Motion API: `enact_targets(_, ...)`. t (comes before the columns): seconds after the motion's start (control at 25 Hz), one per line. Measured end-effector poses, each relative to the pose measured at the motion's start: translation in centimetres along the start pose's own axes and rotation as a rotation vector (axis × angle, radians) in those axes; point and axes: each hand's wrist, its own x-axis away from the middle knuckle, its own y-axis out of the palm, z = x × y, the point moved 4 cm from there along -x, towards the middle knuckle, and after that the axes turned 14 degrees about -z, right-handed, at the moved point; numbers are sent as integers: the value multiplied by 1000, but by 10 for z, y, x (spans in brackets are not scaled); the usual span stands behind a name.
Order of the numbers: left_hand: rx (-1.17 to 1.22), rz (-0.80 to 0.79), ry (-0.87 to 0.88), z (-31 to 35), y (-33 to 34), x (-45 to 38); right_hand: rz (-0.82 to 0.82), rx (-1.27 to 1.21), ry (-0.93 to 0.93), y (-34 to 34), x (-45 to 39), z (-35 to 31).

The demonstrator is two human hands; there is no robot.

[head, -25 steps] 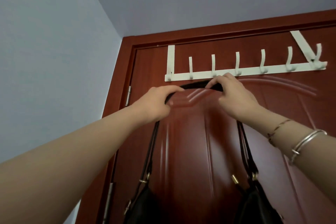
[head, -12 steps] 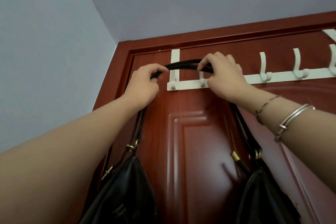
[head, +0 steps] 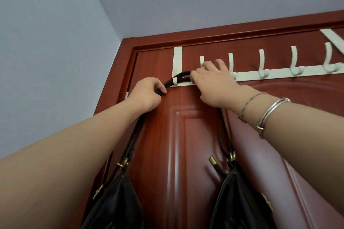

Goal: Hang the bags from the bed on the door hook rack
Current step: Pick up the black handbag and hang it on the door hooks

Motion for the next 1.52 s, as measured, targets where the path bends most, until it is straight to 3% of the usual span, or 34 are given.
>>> enact_targets(0.2, 15, -22, 12, 4, 11, 16, -93, -297, -4, -9, -3, 9)
enact_targets(0.48, 80, -81, 26, -4, 15, 8, -109, -225, -29, -11, -24, 17)
enact_targets(0.68, 34, -76, -16, 9, 12, -4, -100, -668, -9, 3, -17, 37)
enact_targets(0.76, -2, -65, -25, 14, 9, -9, -169, -595, 73, 2, -19, 49)
enact_targets(0.88, -19, -54, -47, 12, 11, -15, -358, -254, 150, 14, -19, 52)
enact_targets(0.96, -38, -52, -43, 17, 14, -18, -384, -266, 150, 15, -18, 51)
enact_targets(1.08, -73, -44, -39, 21, 16, -19, -202, -781, 2, 7, -12, 53)
enact_targets(1.2, -69, -20, -18, 21, 13, -24, -65, -1079, -78, 9, 0, 61)
enact_targets(1.28, -60, -10, -12, 22, 13, -27, 51, -1068, -59, 10, -2, 61)
enact_targets(1.4, -40, 1, 3, 23, 15, -32, 254, -759, 194, 10, -14, 61)
enact_targets(1.52, 19, 6, 18, 21, 16, -35, 270, -598, 326, 13, -24, 55)
